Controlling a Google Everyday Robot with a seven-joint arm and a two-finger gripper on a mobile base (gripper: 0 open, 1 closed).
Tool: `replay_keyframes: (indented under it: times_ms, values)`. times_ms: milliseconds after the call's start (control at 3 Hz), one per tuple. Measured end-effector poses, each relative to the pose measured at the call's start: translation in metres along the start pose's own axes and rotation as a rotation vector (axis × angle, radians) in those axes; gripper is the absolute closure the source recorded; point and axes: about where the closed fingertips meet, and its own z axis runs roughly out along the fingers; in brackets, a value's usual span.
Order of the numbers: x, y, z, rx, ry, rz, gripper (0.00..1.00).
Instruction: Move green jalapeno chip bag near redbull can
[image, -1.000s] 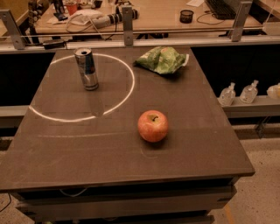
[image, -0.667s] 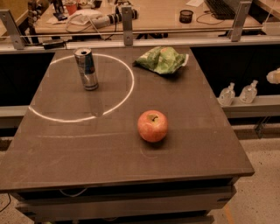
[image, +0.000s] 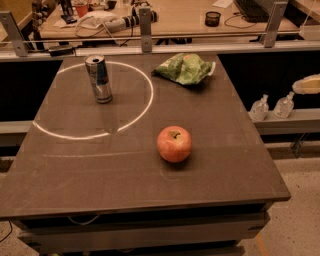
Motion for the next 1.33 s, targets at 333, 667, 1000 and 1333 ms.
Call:
replay_keyframes:
  times_ms: [333,667,1000,1333]
  values:
    - [-0.009,0.010,0.041,0.041,0.002,0.015,0.00]
    - [-0.016,0.020,0.076,0.081,0.011,0.047,0.00]
    - [-0.025,0.034,0.107,0.041,-0.004,0.086,0.00]
    - [-0.044,0.059,0.135,-0.074,-0.027,0.094,0.00]
